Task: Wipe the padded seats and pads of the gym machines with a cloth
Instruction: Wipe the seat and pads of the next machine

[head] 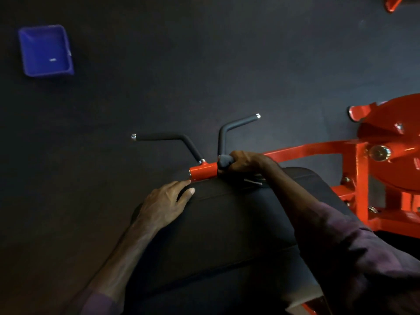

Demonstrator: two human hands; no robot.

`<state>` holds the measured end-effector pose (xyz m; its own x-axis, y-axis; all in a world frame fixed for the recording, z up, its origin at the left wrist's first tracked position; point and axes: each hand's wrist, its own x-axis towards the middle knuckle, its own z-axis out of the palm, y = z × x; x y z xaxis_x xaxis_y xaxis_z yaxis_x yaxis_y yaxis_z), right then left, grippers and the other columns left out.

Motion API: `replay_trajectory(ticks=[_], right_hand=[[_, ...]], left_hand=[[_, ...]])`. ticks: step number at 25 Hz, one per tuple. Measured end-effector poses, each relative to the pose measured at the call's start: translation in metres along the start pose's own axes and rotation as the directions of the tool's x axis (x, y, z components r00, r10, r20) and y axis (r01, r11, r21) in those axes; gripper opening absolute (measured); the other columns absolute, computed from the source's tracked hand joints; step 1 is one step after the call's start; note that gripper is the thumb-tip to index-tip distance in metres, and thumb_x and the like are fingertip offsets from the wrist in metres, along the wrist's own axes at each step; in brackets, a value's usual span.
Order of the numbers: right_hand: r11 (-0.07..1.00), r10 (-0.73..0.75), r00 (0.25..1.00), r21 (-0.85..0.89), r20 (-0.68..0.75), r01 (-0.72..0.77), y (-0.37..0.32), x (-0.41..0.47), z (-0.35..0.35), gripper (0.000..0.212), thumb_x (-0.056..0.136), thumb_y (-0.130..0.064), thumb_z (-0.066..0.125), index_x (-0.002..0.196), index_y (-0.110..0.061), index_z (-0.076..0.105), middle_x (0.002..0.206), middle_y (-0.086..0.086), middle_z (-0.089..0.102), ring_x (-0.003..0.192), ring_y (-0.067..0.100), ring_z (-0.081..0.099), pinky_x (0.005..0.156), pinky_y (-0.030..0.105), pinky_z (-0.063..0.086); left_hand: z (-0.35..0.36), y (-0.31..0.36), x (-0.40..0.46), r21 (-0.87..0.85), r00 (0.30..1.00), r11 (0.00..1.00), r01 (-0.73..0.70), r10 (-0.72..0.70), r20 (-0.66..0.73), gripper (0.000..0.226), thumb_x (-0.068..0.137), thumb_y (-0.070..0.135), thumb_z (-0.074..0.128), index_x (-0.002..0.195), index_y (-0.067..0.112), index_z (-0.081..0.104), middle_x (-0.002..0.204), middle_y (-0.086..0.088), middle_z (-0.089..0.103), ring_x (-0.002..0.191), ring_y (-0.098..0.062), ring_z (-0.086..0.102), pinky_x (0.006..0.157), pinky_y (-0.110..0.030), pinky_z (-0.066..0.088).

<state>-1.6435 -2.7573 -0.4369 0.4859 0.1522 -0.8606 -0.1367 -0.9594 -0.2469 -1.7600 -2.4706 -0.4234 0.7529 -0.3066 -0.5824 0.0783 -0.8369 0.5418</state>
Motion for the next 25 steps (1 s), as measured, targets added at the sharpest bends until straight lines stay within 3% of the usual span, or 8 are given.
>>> replay_trajectory(ticks=[3,5,10,13,17,20,23,25], right_hand=[[0.999,-0.050,0.998,0.002,0.033,0.050,-0.041,0.010,0.017,0.040,0.086,-0.050,0.078,0.113,-0.021,0.071,0.109,0.003,0.073,0.099,0.020,0.070,0.094,0.036,0.056],[0.994,-0.107,0.994,-0.008,0.031,0.107,-0.067,0.011,0.029,0.033,0.088,-0.049,0.077,0.106,-0.022,0.070,0.107,0.001,0.071,0.099,0.017,0.068,0.092,0.032,0.054],[0.967,-0.256,0.966,0.014,0.015,0.256,-0.143,0.006,0.062,0.061,0.076,-0.068,0.078,0.116,-0.022,0.072,0.112,-0.002,0.075,0.099,0.014,0.071,0.097,0.038,0.057],[0.946,-0.323,0.946,0.029,0.023,0.322,-0.170,-0.010,0.067,0.042,0.083,-0.054,0.083,0.108,-0.023,0.070,0.098,-0.009,0.072,0.089,0.008,0.068,0.089,0.031,0.053],[0.909,-0.413,0.910,-0.042,0.022,0.414,-0.190,-0.031,0.060,0.037,0.079,-0.039,0.091,0.107,-0.022,0.075,0.108,-0.002,0.077,0.100,0.014,0.072,0.096,0.033,0.055],[0.879,-0.476,0.876,-0.023,-0.080,0.475,-0.216,-0.050,0.045,0.035,0.080,-0.026,0.089,0.111,-0.017,0.076,0.106,-0.002,0.077,0.098,0.013,0.073,0.092,0.034,0.057],[0.858,-0.501,0.836,0.000,-0.225,0.514,-0.254,-0.073,0.017,0.027,0.086,-0.026,0.085,0.110,-0.024,0.072,0.102,-0.009,0.073,0.086,0.001,0.067,0.078,0.019,0.051],[0.841,-0.511,0.786,-0.015,-0.348,0.540,-0.284,-0.083,-0.006,0.035,0.087,-0.029,0.084,0.119,-0.023,0.070,0.108,-0.010,0.072,0.092,0.003,0.067,0.075,0.008,0.046]], left_hand=[[-0.004,-0.020,-0.015,-0.032,0.998,0.998,0.050,-0.051,-0.047,0.052,0.108,0.060,0.036,0.150,0.035,0.054,0.149,0.011,0.058,0.135,-0.013,0.055,0.109,-0.037,0.046],[-0.005,-0.036,-0.027,-0.116,0.992,0.990,0.075,-0.087,-0.094,0.048,0.109,0.056,0.040,0.148,0.033,0.057,0.149,0.010,0.059,0.135,-0.013,0.054,0.109,-0.035,0.045],[-0.003,-0.064,-0.076,-0.361,0.963,0.927,0.100,-0.182,-0.199,0.046,0.110,0.045,0.050,0.150,0.025,0.057,0.149,0.004,0.057,0.138,-0.016,0.052,0.112,-0.030,0.041],[-0.011,-0.076,-0.105,-0.375,0.958,0.920,0.110,-0.199,-0.208,0.046,0.110,0.041,0.051,0.152,0.022,0.056,0.149,0.005,0.057,0.138,-0.016,0.053,0.109,-0.025,0.041],[-0.044,-0.100,-0.133,-0.272,0.961,0.949,0.159,-0.212,-0.179,0.039,0.109,0.036,0.055,0.143,0.019,0.065,0.140,0.004,0.066,0.132,-0.016,0.060,0.106,-0.025,0.045],[-0.093,-0.120,-0.137,-0.165,0.958,0.968,0.190,-0.219,-0.183,0.035,0.105,0.038,0.061,0.136,0.025,0.069,0.131,0.005,0.073,0.123,-0.013,0.066,0.101,-0.027,0.051],[-0.169,-0.130,-0.132,-0.070,0.948,0.984,0.162,-0.175,-0.267,0.035,0.103,0.038,0.063,0.136,0.026,0.069,0.129,0.007,0.074,0.121,-0.010,0.067,0.100,-0.026,0.051],[-0.226,-0.135,-0.124,0.027,0.940,0.994,0.107,-0.092,-0.329,0.038,0.103,0.040,0.062,0.138,0.026,0.067,0.134,0.006,0.071,0.123,-0.012,0.066,0.103,-0.027,0.050]])
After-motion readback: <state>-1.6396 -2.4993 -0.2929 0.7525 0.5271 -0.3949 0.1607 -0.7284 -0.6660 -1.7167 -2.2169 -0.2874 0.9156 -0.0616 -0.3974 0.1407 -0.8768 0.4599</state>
